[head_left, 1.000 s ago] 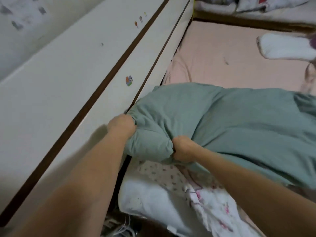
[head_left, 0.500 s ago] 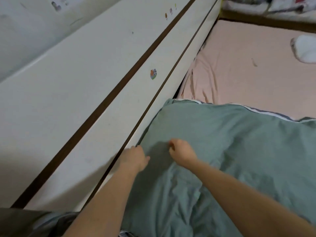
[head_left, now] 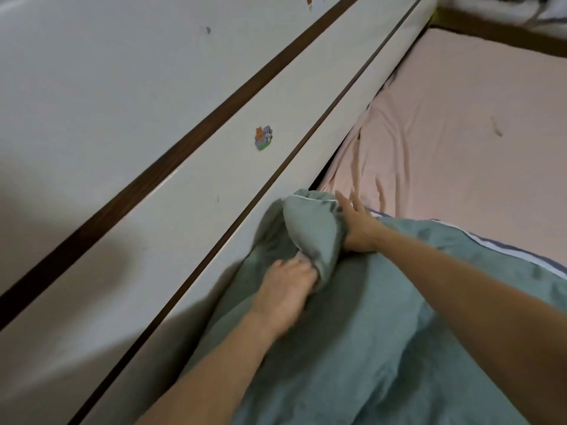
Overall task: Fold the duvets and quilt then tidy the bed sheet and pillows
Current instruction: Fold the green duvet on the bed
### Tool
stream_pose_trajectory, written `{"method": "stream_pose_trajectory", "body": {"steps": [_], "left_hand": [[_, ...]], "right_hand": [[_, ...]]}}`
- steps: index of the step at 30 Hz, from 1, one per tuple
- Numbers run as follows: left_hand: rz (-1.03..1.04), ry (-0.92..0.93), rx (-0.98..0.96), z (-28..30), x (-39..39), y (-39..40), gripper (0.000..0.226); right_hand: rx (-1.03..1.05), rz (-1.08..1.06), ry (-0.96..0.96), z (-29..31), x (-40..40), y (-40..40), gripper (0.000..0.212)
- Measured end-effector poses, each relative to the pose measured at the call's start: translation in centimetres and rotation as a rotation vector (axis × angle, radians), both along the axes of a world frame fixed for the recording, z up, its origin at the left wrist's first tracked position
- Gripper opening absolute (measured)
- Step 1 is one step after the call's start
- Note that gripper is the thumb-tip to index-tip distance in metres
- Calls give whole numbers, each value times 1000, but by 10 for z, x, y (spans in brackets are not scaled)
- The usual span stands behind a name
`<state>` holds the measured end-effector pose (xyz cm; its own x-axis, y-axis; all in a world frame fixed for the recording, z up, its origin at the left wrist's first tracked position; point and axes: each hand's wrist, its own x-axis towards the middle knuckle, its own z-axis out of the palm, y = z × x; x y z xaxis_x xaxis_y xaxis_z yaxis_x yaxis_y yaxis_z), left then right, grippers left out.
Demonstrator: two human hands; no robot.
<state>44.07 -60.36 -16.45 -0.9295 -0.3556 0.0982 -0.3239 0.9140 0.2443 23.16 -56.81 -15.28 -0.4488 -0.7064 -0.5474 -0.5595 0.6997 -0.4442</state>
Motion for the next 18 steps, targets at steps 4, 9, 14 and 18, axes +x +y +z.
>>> {"method": "stream_pose_trajectory", "body": {"steps": [4, 9, 14, 18], "left_hand": [[-596, 64, -242, -8, 11, 27, 23], [319, -95, -82, 12, -8, -21, 53], [709, -383, 260, 1, -26, -55, 99], [659, -516, 443, -26, -39, -57, 115]], "right_hand": [[172, 63, -103, 11, -3, 28, 41], [-357, -171, 347, 2, -10, 10, 26], [-86, 63, 463, -35, -11, -54, 94], [130, 20, 137, -67, -32, -50, 126]]}}
